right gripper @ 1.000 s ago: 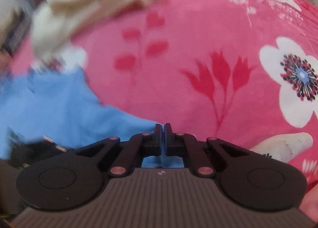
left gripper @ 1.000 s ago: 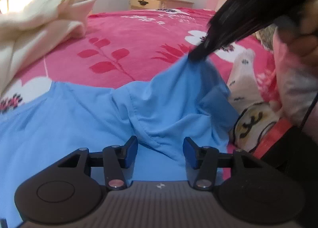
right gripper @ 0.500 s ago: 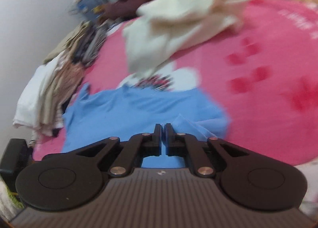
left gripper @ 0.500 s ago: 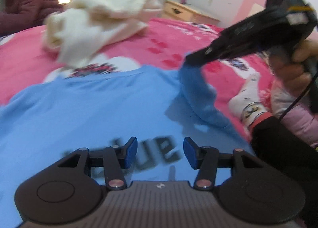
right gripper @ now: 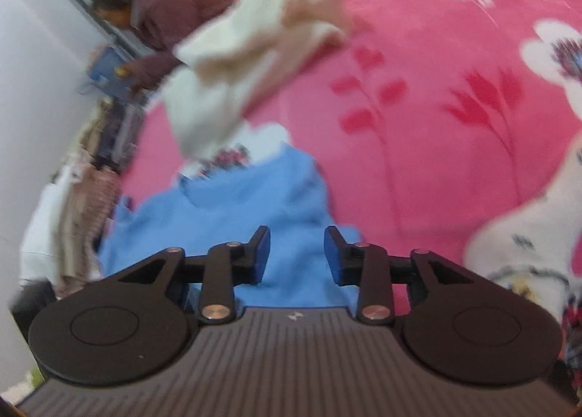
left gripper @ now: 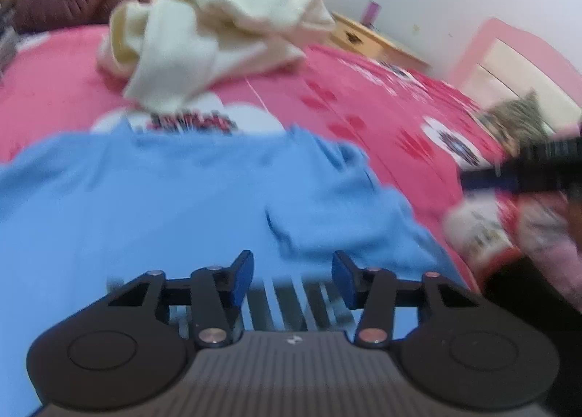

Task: Fold clothes

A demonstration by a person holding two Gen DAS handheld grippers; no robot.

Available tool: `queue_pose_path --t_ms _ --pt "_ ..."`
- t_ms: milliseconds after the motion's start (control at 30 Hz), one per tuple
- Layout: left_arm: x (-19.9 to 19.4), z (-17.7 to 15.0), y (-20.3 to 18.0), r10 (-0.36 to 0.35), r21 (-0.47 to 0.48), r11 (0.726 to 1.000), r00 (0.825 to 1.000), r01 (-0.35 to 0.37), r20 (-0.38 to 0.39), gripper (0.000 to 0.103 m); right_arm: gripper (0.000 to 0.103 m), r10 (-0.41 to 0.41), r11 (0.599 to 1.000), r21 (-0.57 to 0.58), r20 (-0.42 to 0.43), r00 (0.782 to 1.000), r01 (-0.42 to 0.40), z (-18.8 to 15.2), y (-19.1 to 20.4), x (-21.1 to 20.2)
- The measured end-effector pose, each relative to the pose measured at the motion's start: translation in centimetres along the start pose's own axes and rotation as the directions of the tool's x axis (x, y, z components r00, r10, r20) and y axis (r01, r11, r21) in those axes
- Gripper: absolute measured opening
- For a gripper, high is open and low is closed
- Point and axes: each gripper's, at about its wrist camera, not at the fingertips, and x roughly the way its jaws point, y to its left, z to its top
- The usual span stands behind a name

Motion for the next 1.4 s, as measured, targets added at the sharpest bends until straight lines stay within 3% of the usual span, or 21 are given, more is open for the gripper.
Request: queue_pose_path --t_ms 67,133,200,267,333,367,500,600,700,833,900,967,1100,1167,1233,1300,1400 --pt "1.7 1.2 -0.5 0.035 0.031 0.999 0.999 -0.036 0.012 0.040 0.043 -0.019 0.998 0.058 -0.018 1.000 0.020 -0.2 -1.4 1.6" --pt "3.5 1.9 -1.0 0.067 0.082 0.994 0.998 -0.066 -0.011 0.036 0.044 -0.021 0.990 0.138 -0.032 0.999 0.026 -0.1 -2.7 3.5" --pt "4.8 2.1 -1.3 0.094 0.125 0.988 0.995 -0.090 -0.025 0.022 0.043 -0.011 0.979 0.202 -0.050 0.999 0.021 0.3 -3.8 5.4" --pt "5.5 2.0 -1.7 0.107 0.156 0.982 0.994 -0.102 -0.023 0.015 0.041 0.005 0.973 0.231 -0.059 0.998 0.009 0.5 -4.2 7.0" --pt "5.7 1.8 -2.0 0.114 0.175 0.978 0.993 -0.111 -0.009 0.008 0.025 0.023 0.975 0.221 -0.062 0.998 -0.009 0.5 -4.0 7.9" --pt "5.6 1.8 -2.2 0.115 0.178 0.978 0.993 -0.113 0.001 0.004 0.007 0.024 0.977 0.211 -0.062 0.998 -0.011 0.3 -3.8 7.9" --pt "4.1 1.8 -2.6 0.096 0.167 0.980 0.994 -0.105 0.058 0.003 0.001 0.056 0.987 0.147 0.052 0.997 -0.063 0.1 -2.6 5.3" --pt "2.3 2.1 -2.4 0.063 0.139 0.987 0.993 -0.076 0.097 0.003 0.001 0.133 0.985 0.089 0.133 0.982 -0.146 -0.3 -1.2 2.1" --pt "0.2 2.2 -1.7 0.025 0.107 0.994 0.993 -0.038 0.117 0.003 0.001 0.216 0.976 -0.007 0.142 0.966 -0.217 -1.8 1.0 -1.1" --pt "-1.5 1.5 -0.2 -0.008 0.109 0.994 0.997 -0.001 0.080 0.005 0.001 0.228 0.954 -0.210 0.040 0.973 -0.215 -5.3 4.8 -3.2" --pt "-1.8 0.8 0.7 -0.005 0.118 0.993 0.999 0.001 0.041 0.012 0.002 0.203 0.923 -0.327 -0.033 0.979 -0.202 -7.6 6.8 -3.5" --pt "-2.1 0.0 1.8 0.010 0.104 0.995 1.000 -0.011 0.012 0.022 0.004 0.149 0.875 -0.437 -0.165 0.975 -0.207 -10.5 8.8 -2.0" --pt "-2.6 -1.4 4.2 0.026 0.040 0.999 0.999 -0.024 -0.038 0.023 0.005 -0.030 0.752 -0.614 -0.394 0.919 -0.239 -15.1 11.9 1.0" --pt "-3.0 -1.8 5.0 0.010 0.004 1.000 0.999 -0.010 -0.036 0.025 0.005 -0.038 0.730 -0.632 -0.417 0.908 -0.260 -15.6 12.7 0.8" --pt "-2.7 -1.4 4.8 -0.001 -0.001 1.000 1.000 0.001 -0.020 0.033 0.005 0.002 0.769 -0.593 -0.370 0.929 -0.238 -14.1 12.8 0.0" --pt "-2.4 -1.1 4.7 -0.011 -0.007 1.000 1.000 0.011 -0.005 0.046 0.005 0.035 0.859 -0.480 -0.292 0.956 -0.178 -11.7 11.8 -0.2" --pt "-0.6 -0.1 3.5 -0.045 -0.018 0.999 0.998 0.045 -0.032 0.051 0.006 0.042 0.958 -0.267 -0.223 0.974 -0.102 -8.7 9.9 0.6"
